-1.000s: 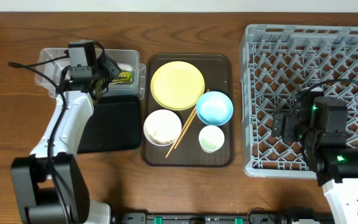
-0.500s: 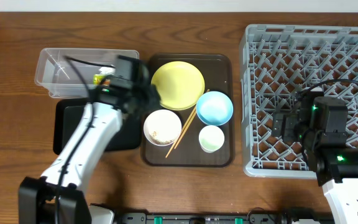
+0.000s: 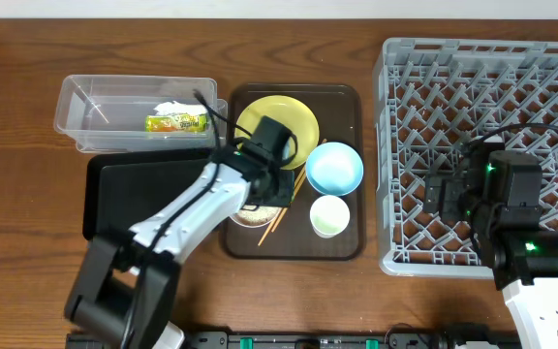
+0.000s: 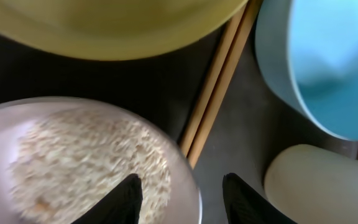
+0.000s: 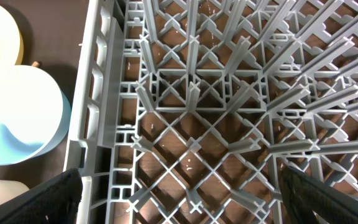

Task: Sort waste into correct bins and load items into the dishwasher rack
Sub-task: 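Grasp the rim of the white rice bowl with the left gripper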

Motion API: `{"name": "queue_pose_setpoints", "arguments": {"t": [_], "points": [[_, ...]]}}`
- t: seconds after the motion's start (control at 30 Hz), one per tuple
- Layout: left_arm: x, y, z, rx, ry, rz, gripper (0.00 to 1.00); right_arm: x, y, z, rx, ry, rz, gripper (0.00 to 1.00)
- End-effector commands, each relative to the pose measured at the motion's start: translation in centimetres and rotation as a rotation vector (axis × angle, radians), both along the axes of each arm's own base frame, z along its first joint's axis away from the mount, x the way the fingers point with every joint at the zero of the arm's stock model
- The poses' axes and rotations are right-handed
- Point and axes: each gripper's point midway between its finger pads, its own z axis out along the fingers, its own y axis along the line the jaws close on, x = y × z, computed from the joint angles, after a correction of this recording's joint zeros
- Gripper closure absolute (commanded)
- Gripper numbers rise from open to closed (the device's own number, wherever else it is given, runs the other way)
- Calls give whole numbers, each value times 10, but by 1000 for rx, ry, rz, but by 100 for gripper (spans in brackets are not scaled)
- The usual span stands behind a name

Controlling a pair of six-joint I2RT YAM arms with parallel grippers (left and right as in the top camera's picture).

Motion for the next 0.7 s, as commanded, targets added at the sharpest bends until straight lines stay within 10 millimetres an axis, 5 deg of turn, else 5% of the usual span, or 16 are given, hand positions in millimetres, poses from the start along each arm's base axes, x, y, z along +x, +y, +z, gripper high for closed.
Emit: {"name": "queue_pose_setpoints", "arguments": {"t": [0.0, 0.2, 0.67], "points": [[-3, -2, -12, 38, 4, -26, 57, 3, 3, 9, 8, -20, 7, 1], [-4, -7, -15, 38, 1, -43, 72, 3, 3, 9, 8, -20, 6, 1], [-9, -3, -29, 66, 44, -23, 72, 3, 3, 9, 7, -20, 7, 1]]}}
